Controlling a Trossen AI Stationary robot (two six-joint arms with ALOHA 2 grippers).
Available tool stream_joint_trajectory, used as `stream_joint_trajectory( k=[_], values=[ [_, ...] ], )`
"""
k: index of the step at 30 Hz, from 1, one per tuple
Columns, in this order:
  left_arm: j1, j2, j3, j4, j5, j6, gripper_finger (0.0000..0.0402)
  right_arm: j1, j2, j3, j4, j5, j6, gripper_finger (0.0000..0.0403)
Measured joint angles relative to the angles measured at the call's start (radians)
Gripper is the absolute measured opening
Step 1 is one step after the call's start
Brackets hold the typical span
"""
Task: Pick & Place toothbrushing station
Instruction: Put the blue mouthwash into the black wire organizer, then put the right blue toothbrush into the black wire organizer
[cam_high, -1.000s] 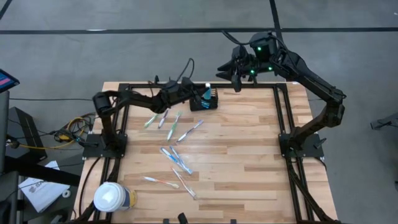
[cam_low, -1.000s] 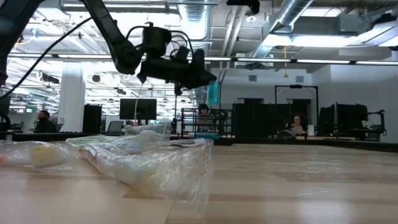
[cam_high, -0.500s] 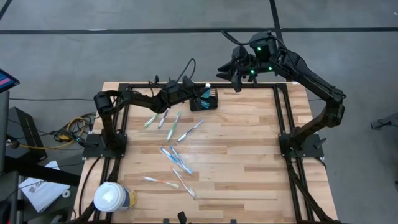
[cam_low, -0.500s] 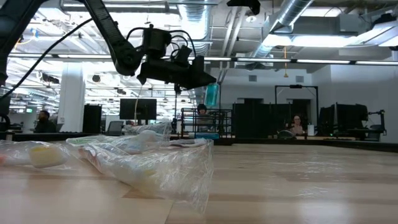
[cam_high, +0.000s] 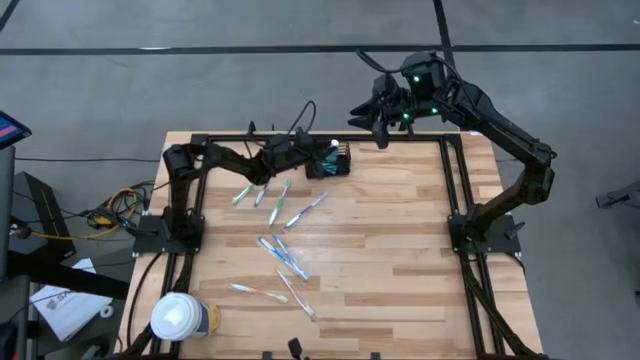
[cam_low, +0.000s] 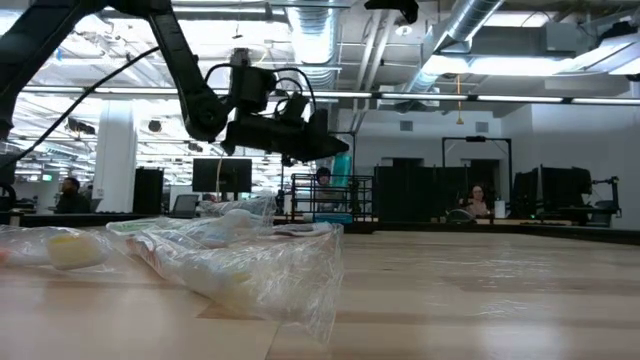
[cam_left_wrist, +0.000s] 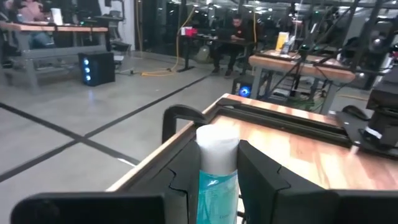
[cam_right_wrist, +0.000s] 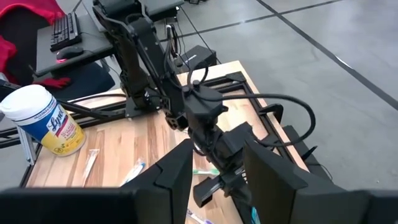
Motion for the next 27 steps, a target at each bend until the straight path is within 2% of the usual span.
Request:
stream_joint_trajectory(
  k=[12, 20, 23, 27],
  values=[
    [-0.007, 0.040, 0.000, 0.015, -0.002, 0.007, 0.0075, 0.021, 0.000, 0.000, -0.002, -0.003, 0.000, 0.0133],
    [-0.010, 0.033, 0.000, 0.022, -0.003, -0.001, 0.0175, 0.021, 0.000, 0.000, -0.003, -0.003, 0.000, 0.0133],
    [-0.010, 0.032, 0.000, 0.015, -0.003, -0.001, 0.0188, 0.021, 0.000, 0.000, -0.003, -0.003, 0.000, 0.0133],
    [-0.010, 0.013, 0.000, 0.007, 0.002, -0.004, 0.0186, 0.021, 0.000, 0.000, -0.004, -0.003, -0.003, 0.0133]
  ],
)
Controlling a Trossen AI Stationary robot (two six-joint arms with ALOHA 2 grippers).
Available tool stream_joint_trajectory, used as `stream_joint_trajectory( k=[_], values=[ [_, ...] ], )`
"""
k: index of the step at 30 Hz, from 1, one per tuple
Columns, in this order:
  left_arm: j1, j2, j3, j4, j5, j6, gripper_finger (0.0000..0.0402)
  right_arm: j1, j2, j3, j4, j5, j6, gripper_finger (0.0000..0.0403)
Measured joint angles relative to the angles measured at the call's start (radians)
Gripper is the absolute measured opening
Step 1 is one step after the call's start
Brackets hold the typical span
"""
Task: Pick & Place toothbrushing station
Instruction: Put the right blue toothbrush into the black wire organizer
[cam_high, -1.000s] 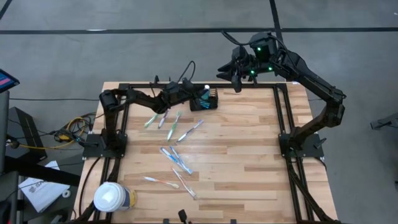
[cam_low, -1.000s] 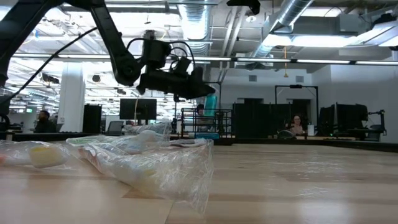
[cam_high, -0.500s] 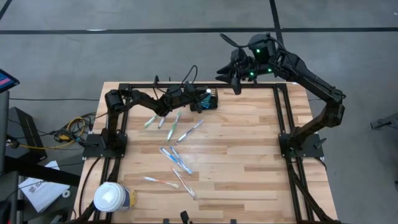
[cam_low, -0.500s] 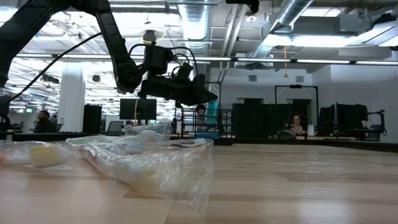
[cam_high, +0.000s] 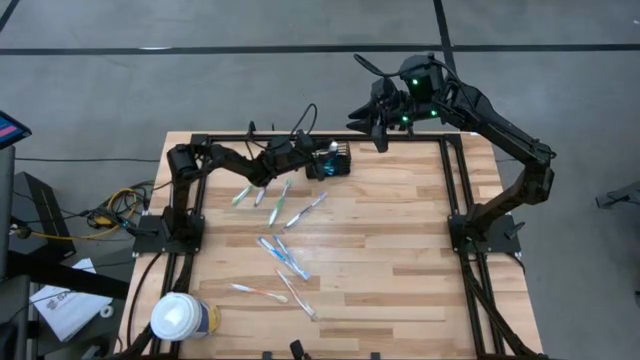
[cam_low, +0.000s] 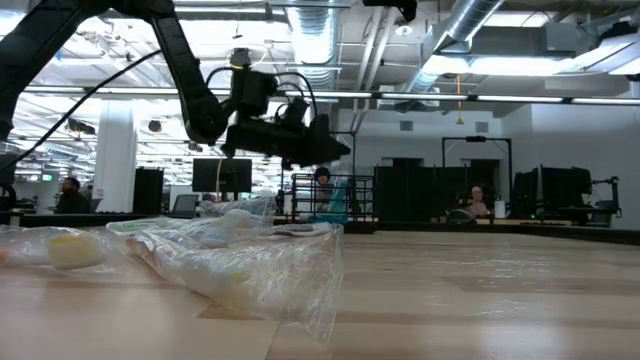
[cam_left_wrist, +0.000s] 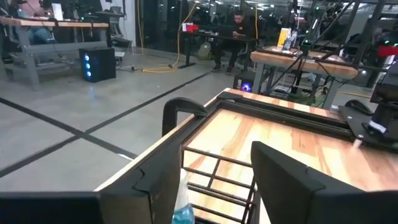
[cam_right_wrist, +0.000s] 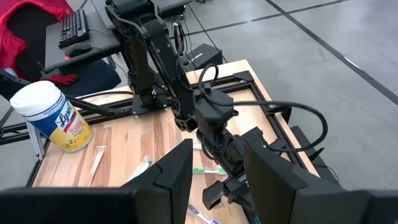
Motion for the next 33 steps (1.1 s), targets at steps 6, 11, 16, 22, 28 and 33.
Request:
stream_joint_trajectory(
  k=[6, 11, 16, 22, 28, 33],
  values=[
    [-0.002, -0.177, 0.000, 0.015, 0.040, 0.006, 0.0165, 0.000, 0.000, 0.000, 0.000, 0.000, -0.004, 0.0133],
    [-0.038, -0.414, 0.000, 0.000, 0.095, -0.024, 0.0152, -0.001, 0.000, 0.000, -0.003, 0.000, -0.022, 0.0133],
    [-0.085, -0.652, 0.001, -0.146, 0.116, -0.169, 0.0144, -0.001, 0.002, 0.000, -0.035, -0.012, -0.007, 0.0133],
    [-0.130, -0.871, 0.002, -0.473, 0.218, -0.385, 0.0143, 0.011, 0.033, 0.000, -0.053, -0.160, 0.079, 0.0133],
    [-0.212, -1.002, 0.002, -0.920, 0.227, -0.420, 0.0131, 0.104, 0.108, 0.000, -0.157, -0.160, 0.074, 0.0133],
    [-0.230, -1.053, 0.001, -1.337, 0.142, -0.409, 0.0110, 0.186, 0.218, 0.000, -0.178, -0.153, 0.057, 0.0133]
  ],
)
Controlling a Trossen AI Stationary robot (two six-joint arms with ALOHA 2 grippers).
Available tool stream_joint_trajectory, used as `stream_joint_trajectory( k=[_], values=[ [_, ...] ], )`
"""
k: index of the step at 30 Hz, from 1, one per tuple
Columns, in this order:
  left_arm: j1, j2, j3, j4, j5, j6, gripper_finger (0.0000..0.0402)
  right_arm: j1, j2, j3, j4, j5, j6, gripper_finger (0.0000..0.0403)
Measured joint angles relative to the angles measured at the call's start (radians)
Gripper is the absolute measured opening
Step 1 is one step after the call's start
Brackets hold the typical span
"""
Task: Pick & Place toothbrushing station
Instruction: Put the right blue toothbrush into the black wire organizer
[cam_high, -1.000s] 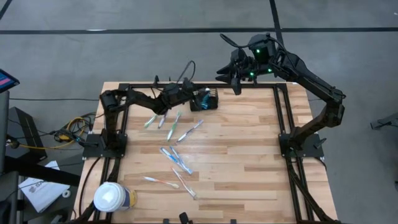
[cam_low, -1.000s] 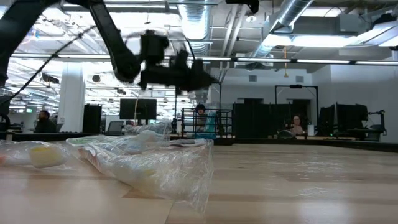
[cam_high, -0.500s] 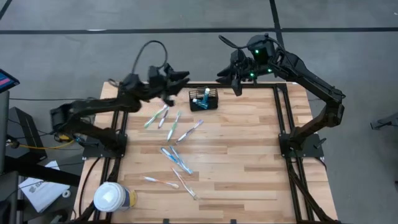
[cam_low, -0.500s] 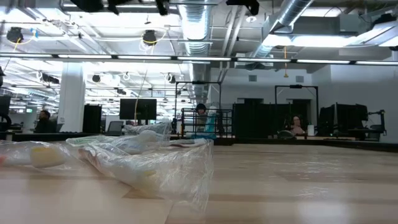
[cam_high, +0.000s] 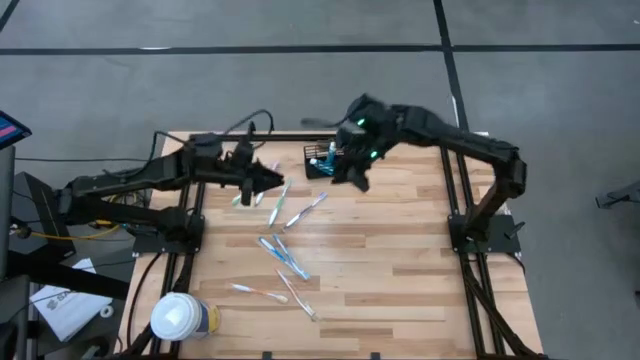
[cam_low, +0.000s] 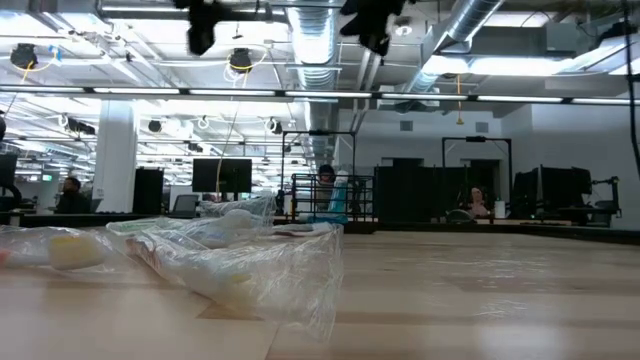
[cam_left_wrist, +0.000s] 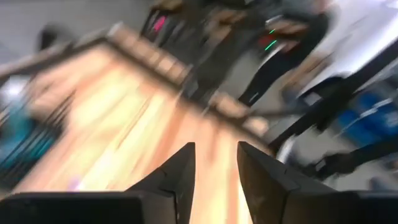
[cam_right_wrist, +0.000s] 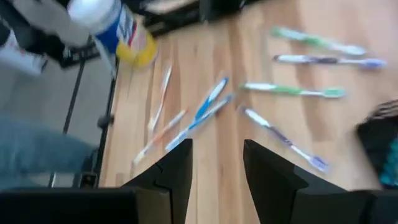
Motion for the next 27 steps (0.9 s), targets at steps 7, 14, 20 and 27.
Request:
stream_joint_trajectory(
  k=[7, 14, 20, 27],
  values=[
    [0.006, 0.017, 0.000, -0.276, -0.201, 0.095, 0.0103, 0.050, 0.158, -0.001, 0.044, 0.049, 0.116, 0.0133],
    [0.047, 0.101, -0.001, -0.333, -0.243, 0.185, 0.0131, 0.061, 0.211, -0.001, 0.105, 0.118, 0.228, 0.0133],
    [0.050, 0.163, -0.001, -0.337, -0.215, 0.202, 0.0144, 0.077, 0.148, 0.000, 0.163, 0.127, 0.336, 0.0133],
    [0.005, 0.141, 0.000, -0.310, -0.109, 0.182, 0.0141, 0.075, -0.047, 0.001, 0.196, 0.240, 0.392, 0.0133]
  ],
)
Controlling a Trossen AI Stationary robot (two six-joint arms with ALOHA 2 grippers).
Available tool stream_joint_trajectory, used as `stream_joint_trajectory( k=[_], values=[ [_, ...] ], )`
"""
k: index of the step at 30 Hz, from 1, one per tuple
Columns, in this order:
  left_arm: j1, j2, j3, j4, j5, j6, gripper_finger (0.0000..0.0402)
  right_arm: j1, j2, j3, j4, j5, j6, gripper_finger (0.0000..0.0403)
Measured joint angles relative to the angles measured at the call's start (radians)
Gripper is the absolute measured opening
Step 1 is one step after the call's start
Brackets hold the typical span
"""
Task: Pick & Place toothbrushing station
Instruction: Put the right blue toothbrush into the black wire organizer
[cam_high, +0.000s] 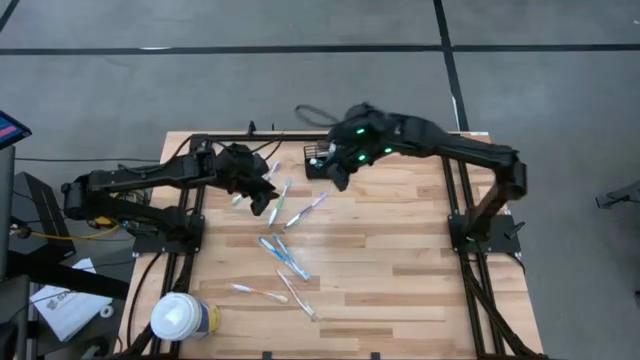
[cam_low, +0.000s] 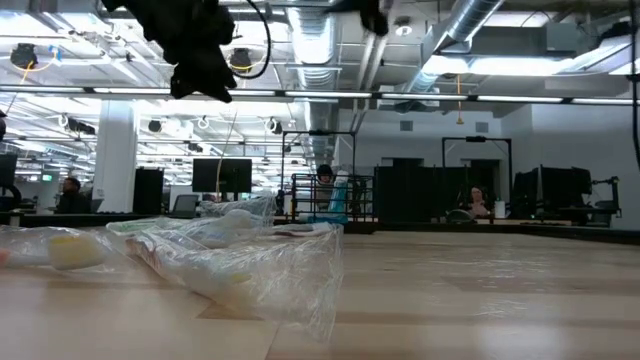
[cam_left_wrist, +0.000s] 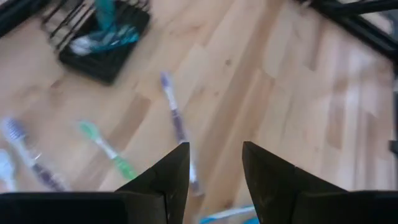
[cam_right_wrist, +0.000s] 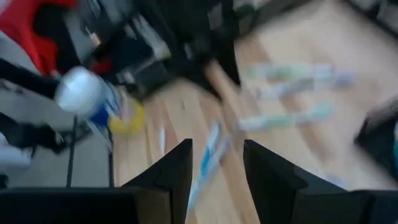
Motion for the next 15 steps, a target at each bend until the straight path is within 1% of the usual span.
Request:
stream_joint_trajectory(
  k=[3, 5, 9, 11, 13, 15],
  values=[
    [-0.029, -0.014, -0.001, 0.001, 0.008, -0.004, 0.0141, -0.008, -0.077, 0.001, -0.024, 0.068, -0.009, 0.0133],
    [-0.041, -0.014, 0.000, 0.000, 0.009, -0.034, 0.0141, -0.019, -0.117, 0.002, -0.061, 0.097, -0.045, 0.0133],
    [-0.082, -0.014, -0.001, 0.007, 0.016, -0.126, 0.0140, -0.045, -0.158, 0.000, -0.151, 0.105, -0.127, 0.0133],
    [-0.118, -0.009, -0.001, 0.007, 0.005, -0.141, 0.0140, -0.053, -0.168, 0.000, -0.193, 0.105, -0.174, 0.0133],
    [-0.163, 0.004, -0.001, 0.011, -0.021, -0.135, 0.0140, -0.057, -0.173, 0.000, -0.228, 0.104, -0.220, 0.0133],
    [-0.213, 0.027, -0.001, 0.008, -0.046, -0.072, 0.0140, -0.058, -0.172, 0.000, -0.248, 0.102, -0.265, 0.0133]
  ],
)
